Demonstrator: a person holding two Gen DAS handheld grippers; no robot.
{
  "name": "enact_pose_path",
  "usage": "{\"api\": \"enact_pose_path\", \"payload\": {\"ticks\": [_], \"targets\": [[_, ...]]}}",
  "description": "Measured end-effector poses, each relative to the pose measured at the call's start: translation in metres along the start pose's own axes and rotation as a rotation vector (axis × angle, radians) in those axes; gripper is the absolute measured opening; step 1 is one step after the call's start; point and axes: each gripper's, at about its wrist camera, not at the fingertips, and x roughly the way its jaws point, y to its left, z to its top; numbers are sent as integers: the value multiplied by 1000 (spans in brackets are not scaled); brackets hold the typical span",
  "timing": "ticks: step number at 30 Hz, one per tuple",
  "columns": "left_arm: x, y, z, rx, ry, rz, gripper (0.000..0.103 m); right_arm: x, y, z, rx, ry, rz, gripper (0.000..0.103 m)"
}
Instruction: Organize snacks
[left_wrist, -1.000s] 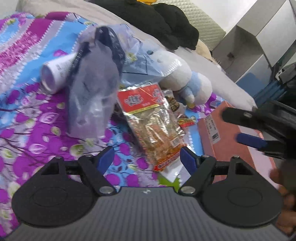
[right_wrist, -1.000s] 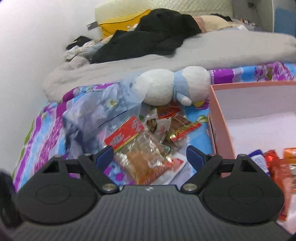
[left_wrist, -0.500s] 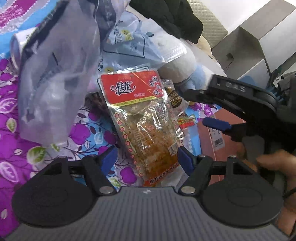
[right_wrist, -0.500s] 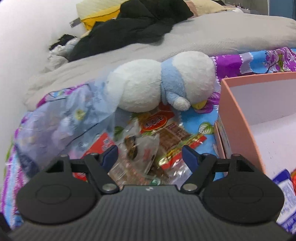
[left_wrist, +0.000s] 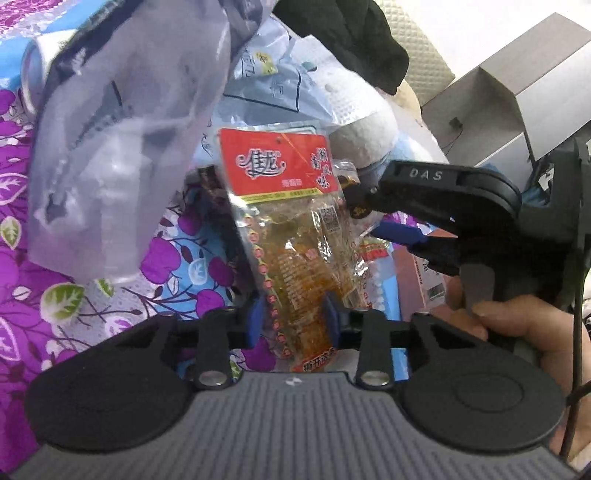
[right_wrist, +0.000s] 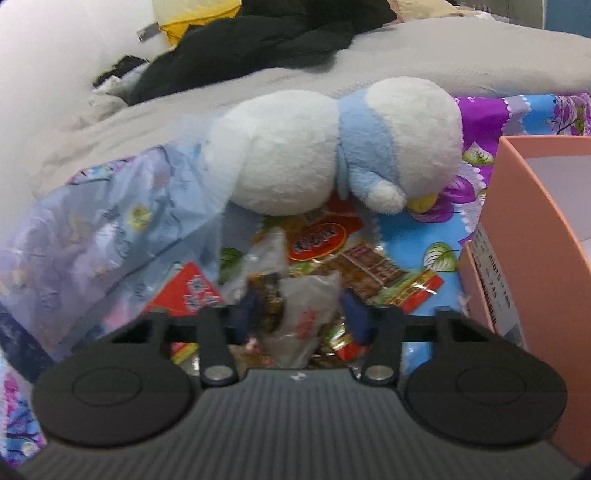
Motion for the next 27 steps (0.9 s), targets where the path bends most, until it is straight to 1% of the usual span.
{"api": "enact_pose_path", "payload": {"ticks": [1, 4, 10, 12, 16, 22, 27], "targets": [[-2, 1, 0, -1, -3, 2, 25, -4, 3, -1, -13, -8, -14, 47], [-10, 0, -1, 0, -7, -3, 16, -17, 7, -5, -30, -26, -21, 45], [-36, -8, -9, 28, -31, -17, 9, -46, 8, -14, -50, -49, -32, 45], [-46, -12, -13, 35, -38, -21, 8, -58, 6, -18, -57, -66, -48, 44], [-69, -17, -24, 38, -57, -29, 7, -82, 4, -25, -63, -84, -52, 40], [-102, -19, -43, 39, -67, -22, 6, -112, -3, -45, -76, -73, -50, 39], [-127, -13, -62, 25, -54, -16, 6, -138, -5, -74, -66, -58, -38, 39]]}}
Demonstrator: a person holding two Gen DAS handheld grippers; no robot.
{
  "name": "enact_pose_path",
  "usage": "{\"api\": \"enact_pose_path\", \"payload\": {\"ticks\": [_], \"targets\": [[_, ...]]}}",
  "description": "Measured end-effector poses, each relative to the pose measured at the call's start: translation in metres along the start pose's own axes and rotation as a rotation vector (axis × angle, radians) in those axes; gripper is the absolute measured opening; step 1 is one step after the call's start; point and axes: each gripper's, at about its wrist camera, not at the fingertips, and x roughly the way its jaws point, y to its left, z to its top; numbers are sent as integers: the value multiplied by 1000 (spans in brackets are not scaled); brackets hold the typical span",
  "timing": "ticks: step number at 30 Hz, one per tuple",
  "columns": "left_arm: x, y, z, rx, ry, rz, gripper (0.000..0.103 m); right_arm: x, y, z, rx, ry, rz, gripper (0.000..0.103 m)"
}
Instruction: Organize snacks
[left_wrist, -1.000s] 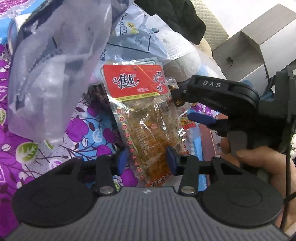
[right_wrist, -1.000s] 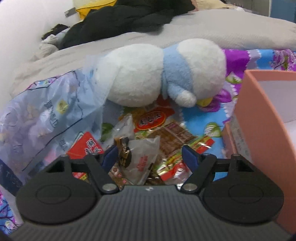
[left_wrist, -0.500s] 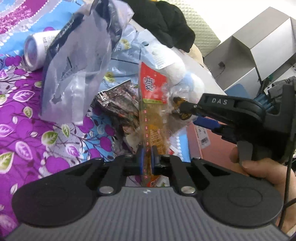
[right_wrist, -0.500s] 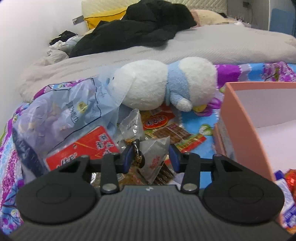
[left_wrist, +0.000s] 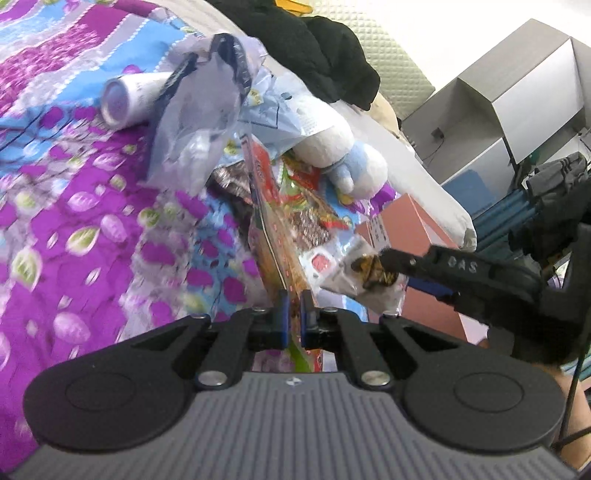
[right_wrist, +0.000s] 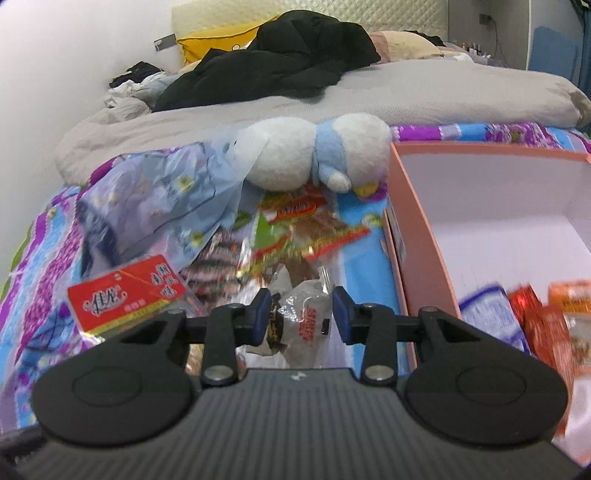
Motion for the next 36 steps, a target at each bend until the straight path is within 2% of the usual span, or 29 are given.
{"api": "enact_pose_path", "payload": {"ticks": [8, 15, 21, 23, 24, 26, 27, 28, 31, 34, 36], "targets": [[-48, 15, -32, -18, 20, 18, 6, -43, 4, -58, -12, 36, 31, 39], [-74, 37, -48, -57, 54, 32, 6, -58, -5, -107, 27, 89, 34, 39], [-79, 41, -53, -47, 61, 42, 7, -61, -19, -122, 9, 103, 34, 42], [-74, 38, -53, -40, 80, 46, 8, -63, -22, -124, -9, 107, 43, 48], [-71, 35, -53, -33, 89, 41, 11, -65, -24, -125, -17, 104, 47, 51], [-63, 30, -53, -23, 119, 57, 31, -67, -27, -127, -32, 107, 51, 57], [-59, 27, -52, -13, 131, 72, 49, -67, -29, -128, -38, 108, 55, 59], [-57, 23, -52, 4, 128, 87, 61, -68, -31, -129, -43, 108, 58, 64], [-51, 10, -49, 59, 116, 110, 76, -68, -38, -131, -53, 105, 58, 74], [-45, 1, -45, 95, 111, 134, 86, -69, -44, -131, -82, 95, 73, 76], [-40, -4, -40, 117, 112, 153, 87, -71, -47, -130, -96, 83, 76, 76]]}}
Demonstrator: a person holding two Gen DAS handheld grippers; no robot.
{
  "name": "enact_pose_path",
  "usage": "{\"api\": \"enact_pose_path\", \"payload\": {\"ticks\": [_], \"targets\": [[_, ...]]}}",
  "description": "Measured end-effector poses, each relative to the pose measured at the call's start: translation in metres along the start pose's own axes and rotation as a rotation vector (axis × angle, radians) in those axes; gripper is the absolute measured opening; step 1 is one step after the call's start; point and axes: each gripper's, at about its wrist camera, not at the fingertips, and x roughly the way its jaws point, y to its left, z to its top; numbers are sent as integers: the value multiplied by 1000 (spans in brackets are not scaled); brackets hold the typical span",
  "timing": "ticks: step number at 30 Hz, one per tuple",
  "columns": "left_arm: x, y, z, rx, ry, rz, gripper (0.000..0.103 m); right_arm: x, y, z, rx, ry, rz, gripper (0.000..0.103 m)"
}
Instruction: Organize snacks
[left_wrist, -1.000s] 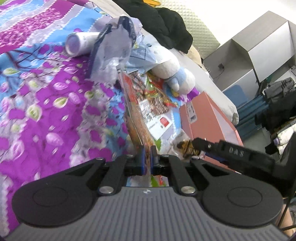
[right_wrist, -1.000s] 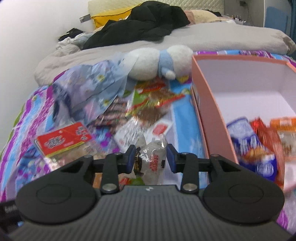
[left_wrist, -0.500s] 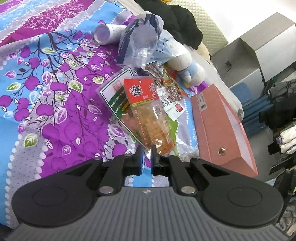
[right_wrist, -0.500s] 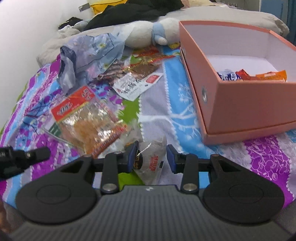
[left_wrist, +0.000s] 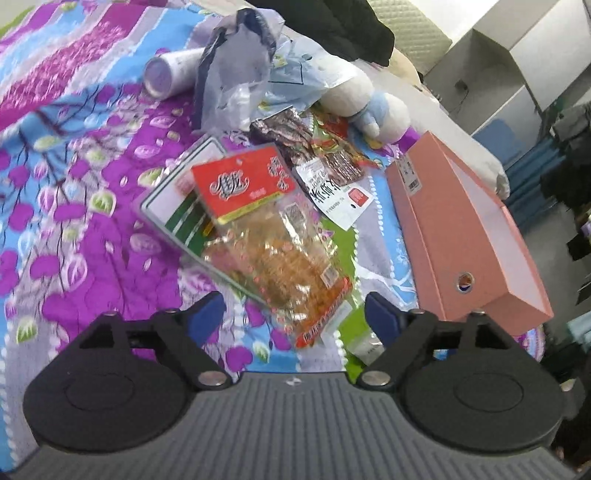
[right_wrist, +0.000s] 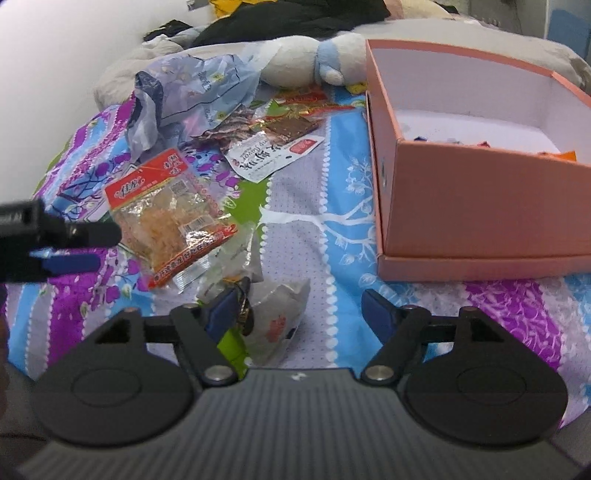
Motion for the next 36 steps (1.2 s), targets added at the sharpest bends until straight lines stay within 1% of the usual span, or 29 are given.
{"api": "enact_pose_path", "payload": {"ticks": [5, 10, 13, 20, 24, 26, 29, 30, 31, 32, 34, 36], "targets": [[10, -9, 10, 42, 22, 30, 89, -8, -8, 1, -14, -34, 11, 76], [18, -21, 12, 114, 32, 56, 89, -16, -13, 2, -21, -71, 65, 76], [23, -25, 11, 137, 37, 92, 89, -16, -4, 0, -94, -82, 106, 76], [32, -20, 15, 132, 50, 136, 89, -7, 23, -1, -295, -115, 136, 75], [34, -23, 17, 147, 47, 147, 89, 8, 35, -4, -415, -71, 109, 75], [36, -24, 17, 154, 48, 154, 89, 15, 39, -6, -449, -44, 78, 74], [38, -26, 17, 174, 47, 153, 89, 20, 36, -9, -446, -17, 53, 72], [39, -28, 17, 181, 46, 151, 89, 22, 34, -10, -436, -11, 41, 70], [41, -29, 17, 187, 49, 152, 89, 23, 31, -10, -421, -6, 33, 65], [42, -29, 17, 194, 53, 158, 89, 23, 28, -11, -397, 2, 29, 62], [46, -30, 16, 208, 58, 169, 89, 22, 22, -9, -332, 2, 41, 60], [49, -30, 16, 212, 63, 171, 89, 22, 22, -6, -295, 0, 37, 59]]}}
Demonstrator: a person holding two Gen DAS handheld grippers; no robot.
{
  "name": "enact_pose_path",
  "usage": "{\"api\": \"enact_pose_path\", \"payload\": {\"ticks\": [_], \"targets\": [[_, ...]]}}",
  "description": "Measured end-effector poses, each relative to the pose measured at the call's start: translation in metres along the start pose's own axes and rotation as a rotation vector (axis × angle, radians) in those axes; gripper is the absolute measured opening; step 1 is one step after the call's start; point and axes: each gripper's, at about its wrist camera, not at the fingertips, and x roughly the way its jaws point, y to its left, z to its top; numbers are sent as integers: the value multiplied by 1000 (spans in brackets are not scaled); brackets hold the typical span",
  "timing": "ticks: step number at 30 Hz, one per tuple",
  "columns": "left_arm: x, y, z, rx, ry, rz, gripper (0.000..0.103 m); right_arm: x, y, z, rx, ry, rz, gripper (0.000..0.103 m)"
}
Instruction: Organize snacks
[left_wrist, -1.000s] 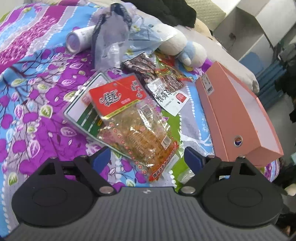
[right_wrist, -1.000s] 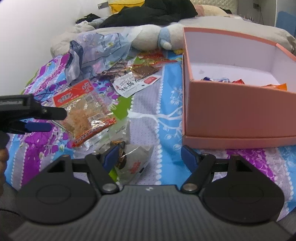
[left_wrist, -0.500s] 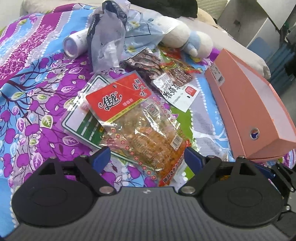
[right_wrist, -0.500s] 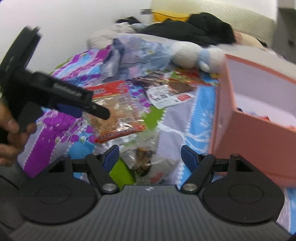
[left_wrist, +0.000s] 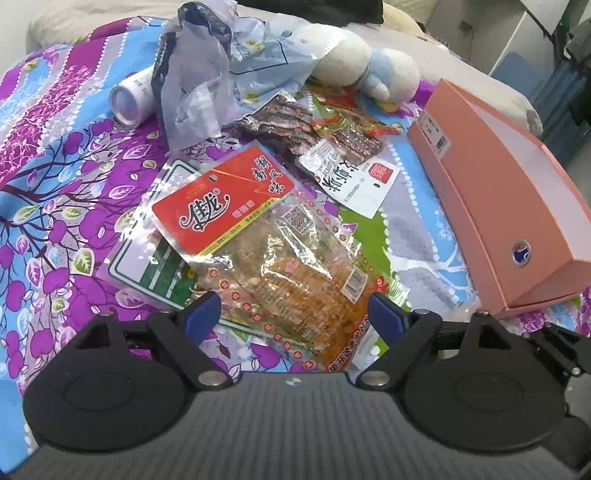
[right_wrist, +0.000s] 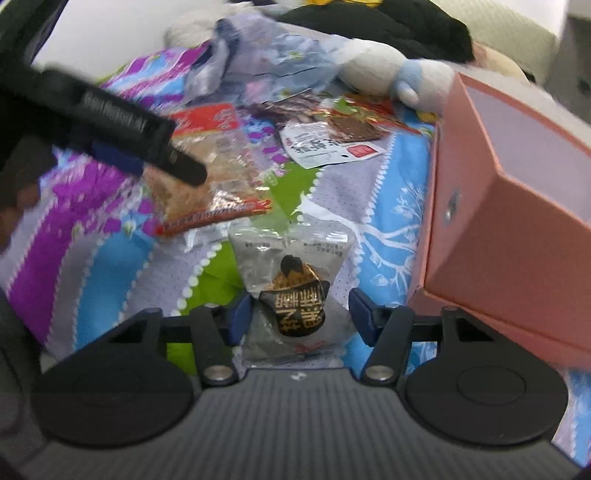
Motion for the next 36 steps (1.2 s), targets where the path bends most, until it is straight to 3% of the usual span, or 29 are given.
{"api": "enact_pose_path", "payload": {"ticks": [8, 13, 16, 21, 27, 36], "targets": [[6, 19, 0, -115, 6, -52, 89, 15, 5, 25, 87, -77, -45, 57], [6, 27, 0, -179, -17, -115, 89, 43, 8, 32, 85, -32, -31, 57], [9, 24, 1, -170, -21, -114, 89, 45, 11, 31, 54, -29, -27, 57], [16, 8, 1, -113, -33, -72, 86, 47, 3, 27, 112, -23, 10, 57], [14, -6, -3, -34, -52, -27, 59, 46, 5, 28, 139, -18, -1, 57], [3, 1, -7, -74, -73, -94, 26, 36, 2, 29, 214, -9, -31, 55]]}}
